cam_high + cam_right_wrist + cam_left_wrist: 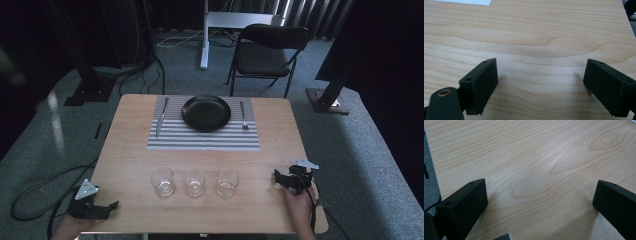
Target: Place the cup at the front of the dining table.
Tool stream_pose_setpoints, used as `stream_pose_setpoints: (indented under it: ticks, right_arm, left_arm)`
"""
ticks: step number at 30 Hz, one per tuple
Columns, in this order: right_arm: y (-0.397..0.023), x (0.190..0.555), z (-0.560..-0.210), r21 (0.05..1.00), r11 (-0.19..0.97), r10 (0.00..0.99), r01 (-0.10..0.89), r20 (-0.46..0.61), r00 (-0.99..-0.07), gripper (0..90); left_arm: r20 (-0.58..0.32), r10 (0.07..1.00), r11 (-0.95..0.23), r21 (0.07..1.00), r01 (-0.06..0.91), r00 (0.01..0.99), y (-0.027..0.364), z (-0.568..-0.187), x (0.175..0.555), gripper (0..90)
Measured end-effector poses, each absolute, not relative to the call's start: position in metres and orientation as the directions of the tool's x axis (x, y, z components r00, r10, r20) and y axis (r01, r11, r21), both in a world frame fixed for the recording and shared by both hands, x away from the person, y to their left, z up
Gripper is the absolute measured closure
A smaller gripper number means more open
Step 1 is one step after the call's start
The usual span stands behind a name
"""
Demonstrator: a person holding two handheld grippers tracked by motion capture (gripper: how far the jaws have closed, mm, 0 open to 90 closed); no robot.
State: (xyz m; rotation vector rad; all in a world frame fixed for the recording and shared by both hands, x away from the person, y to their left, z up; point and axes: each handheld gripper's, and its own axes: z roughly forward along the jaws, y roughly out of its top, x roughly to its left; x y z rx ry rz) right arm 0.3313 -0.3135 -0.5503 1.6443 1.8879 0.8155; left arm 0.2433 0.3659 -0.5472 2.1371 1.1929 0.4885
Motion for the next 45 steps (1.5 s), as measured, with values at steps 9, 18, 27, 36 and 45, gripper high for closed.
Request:
stream_pose_setpoints:
  ticks: [9, 18, 27, 36, 45]
  right_arm:
    - [-0.314, 0.331, -0.55, 0.72, 0.09, 0.99, 0.688, 0.013, -0.143, 11.7]
    - [-0.313, 0.331, -0.55, 0.72, 0.089, 0.99, 0.688, 0.014, -0.142, 11.7]
    - [-0.314, 0.331, -0.55, 0.72, 0.089, 0.99, 0.688, 0.013, -0.142, 11.8]
    - [-0.313, 0.331, -0.55, 0.72, 0.088, 0.99, 0.688, 0.014, -0.142, 11.8]
    - [-0.313, 0.331, -0.55, 0.72, 0.089, 0.99, 0.688, 0.014, -0.142, 11.8]
  left_arm:
    - [0.013, 0.85, -0.395, 0.679, 0.62, 0.527, 0.365, -0.547, 0.244, 0.0]
    - [0.014, 0.872, -0.368, 0.678, 0.636, 0.49, 0.365, -0.546, 0.245, 0.1]
    - [0.027, 0.87, -0.378, 0.676, 0.632, 0.491, 0.364, -0.545, 0.245, 0.8]
    - [0.028, 0.857, -0.392, 0.682, 0.617, 0.514, 0.357, -0.541, 0.243, 0.8]
    - [0.018, 0.835, -0.412, 0.683, 0.604, 0.55, 0.345, -0.536, 0.243, 0.9]
